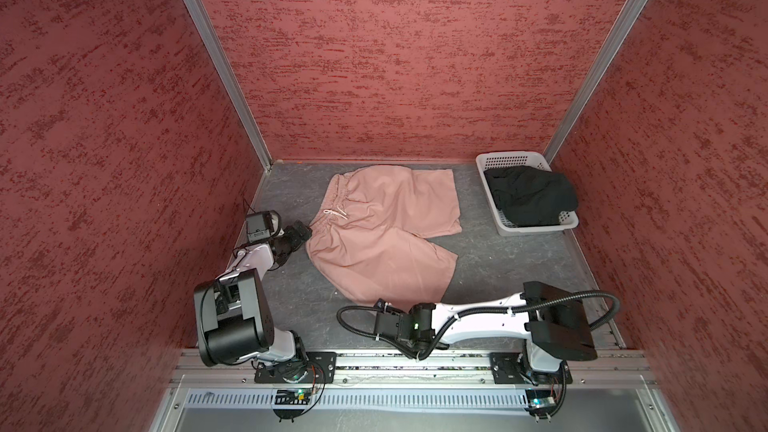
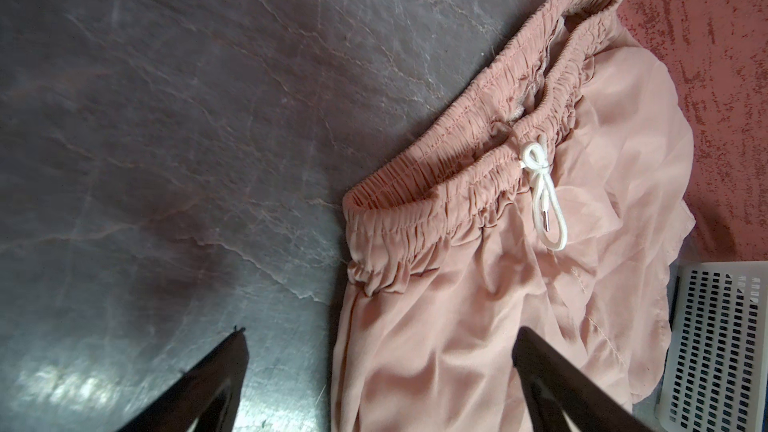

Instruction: Fold and stack the shorts

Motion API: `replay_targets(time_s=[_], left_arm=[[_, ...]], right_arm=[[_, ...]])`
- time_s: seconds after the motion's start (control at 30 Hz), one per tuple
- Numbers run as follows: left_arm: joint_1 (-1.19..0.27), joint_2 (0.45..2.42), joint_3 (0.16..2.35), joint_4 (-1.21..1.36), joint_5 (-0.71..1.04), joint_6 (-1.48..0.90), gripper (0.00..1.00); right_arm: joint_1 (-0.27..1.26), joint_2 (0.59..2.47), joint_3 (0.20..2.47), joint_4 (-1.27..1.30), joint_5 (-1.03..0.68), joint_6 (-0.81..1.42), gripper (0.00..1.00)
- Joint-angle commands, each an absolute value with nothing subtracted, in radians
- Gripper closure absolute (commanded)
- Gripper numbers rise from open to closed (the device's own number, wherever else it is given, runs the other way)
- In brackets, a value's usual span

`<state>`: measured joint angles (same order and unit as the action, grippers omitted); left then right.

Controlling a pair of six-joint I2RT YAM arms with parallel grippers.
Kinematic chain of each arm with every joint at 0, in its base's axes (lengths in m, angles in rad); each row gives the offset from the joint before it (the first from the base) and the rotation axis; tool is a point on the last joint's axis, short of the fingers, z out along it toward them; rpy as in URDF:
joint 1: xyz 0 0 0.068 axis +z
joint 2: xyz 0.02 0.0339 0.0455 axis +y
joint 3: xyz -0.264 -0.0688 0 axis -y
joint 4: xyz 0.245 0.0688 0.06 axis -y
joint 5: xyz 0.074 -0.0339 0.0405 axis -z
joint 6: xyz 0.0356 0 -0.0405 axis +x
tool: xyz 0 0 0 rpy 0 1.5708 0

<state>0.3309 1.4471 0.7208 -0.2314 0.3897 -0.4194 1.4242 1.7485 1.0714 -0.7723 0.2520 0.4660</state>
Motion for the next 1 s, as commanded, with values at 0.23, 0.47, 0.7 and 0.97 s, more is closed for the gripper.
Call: replay_targets(time_s=[0.23,0.47,0.7,0.97], left_arm=[[0.296,1.457,0.715,-0.189,0.421,-0.423,0.01],[0.246,1.478,0.733,-0.195,0.400,-0.425,0.01],[0.251,1.532,0.737,-0.182,0.395,-0.422,0.00],[0.244,1.605,0.778,-0.195,0.419,-0.433,0.10]], right_arm=[[1.440,1.706,0.952,-0.748,0.342,0.547,0.45],[1.439,1.643,0.902,-0.663,0.308,0.562,0.95],[1.439,1.558,0.867,-0.647,0.322,0.625,1.00],[1.426,1.478,0.845,-0.563,0.318,0.634,0.99]])
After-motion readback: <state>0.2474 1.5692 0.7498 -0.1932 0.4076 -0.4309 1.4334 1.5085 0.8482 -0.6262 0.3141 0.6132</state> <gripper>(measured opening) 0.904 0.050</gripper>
